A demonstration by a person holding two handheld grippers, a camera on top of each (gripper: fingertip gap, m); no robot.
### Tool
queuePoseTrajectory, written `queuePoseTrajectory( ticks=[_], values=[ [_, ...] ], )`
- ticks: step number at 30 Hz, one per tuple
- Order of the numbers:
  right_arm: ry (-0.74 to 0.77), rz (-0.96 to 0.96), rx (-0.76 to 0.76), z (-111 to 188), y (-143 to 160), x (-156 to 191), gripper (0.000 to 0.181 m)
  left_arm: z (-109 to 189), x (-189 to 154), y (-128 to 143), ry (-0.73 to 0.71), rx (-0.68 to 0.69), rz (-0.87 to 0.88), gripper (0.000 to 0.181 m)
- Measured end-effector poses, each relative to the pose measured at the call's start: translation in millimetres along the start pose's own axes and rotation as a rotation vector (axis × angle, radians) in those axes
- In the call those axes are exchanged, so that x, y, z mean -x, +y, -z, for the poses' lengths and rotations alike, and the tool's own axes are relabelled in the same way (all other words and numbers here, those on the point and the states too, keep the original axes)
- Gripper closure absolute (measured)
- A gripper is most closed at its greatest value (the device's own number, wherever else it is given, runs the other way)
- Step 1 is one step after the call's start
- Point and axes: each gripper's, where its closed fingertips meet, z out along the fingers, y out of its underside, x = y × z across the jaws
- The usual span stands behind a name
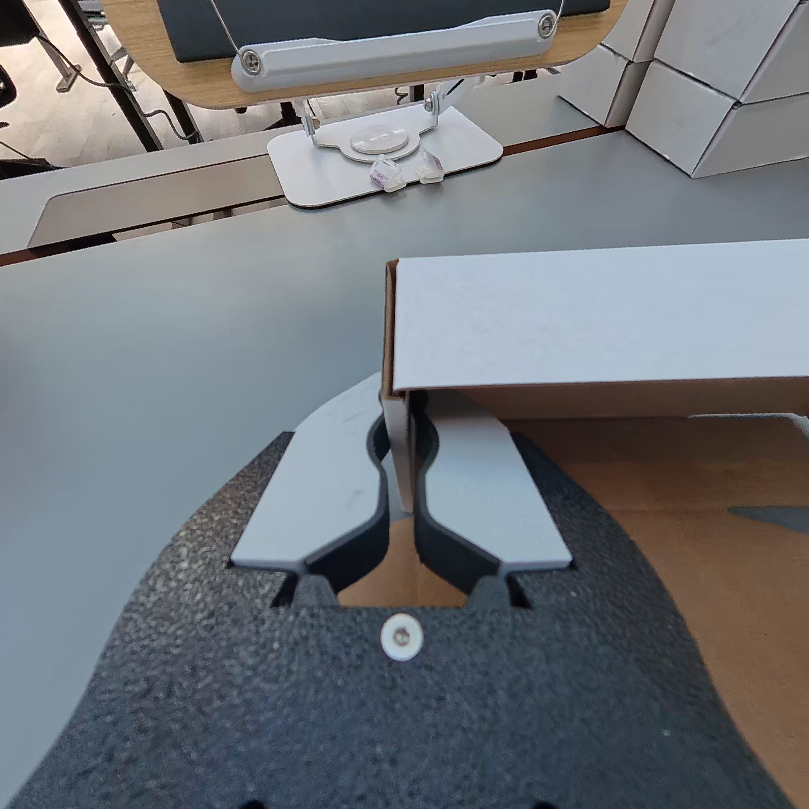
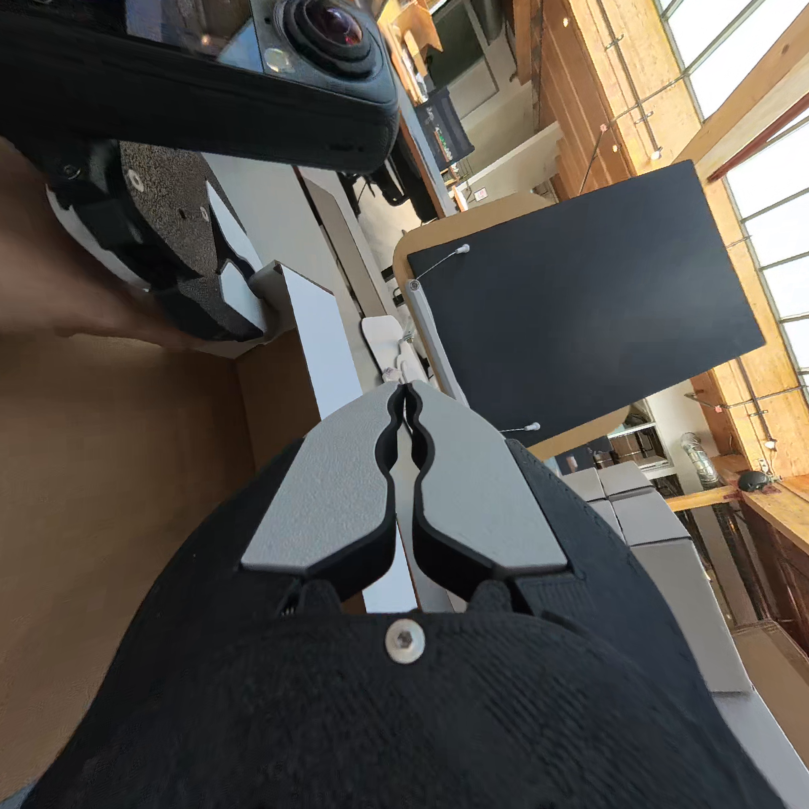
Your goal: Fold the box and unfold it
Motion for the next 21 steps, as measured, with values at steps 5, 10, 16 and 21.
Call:
queuePoseTrajectory(
  ticks=[5,10,16,21],
  values=[
    [-0.176,0.004,0.176,-38.2,14.2,28.6,0.181,0.1,0.9,0.2,-0.008,0.001,0.001,0.175],
    [-0.168,0.015,0.185,-39.8,22.0,42.9,0.181,1.0,-0.1,5.5,0.066,0.031,0.029,0.171],
    [-0.044,0.114,0.198,-40.8,22.9,47.0,0.181,1.6,1.2,5.8,0.083,0.029,0.044,0.173],
    [0.089,0.156,0.161,-22.4,13.4,32.5,0.181,2.3,0.9,5.9,0.079,0.027,0.035,0.175]
  ],
)
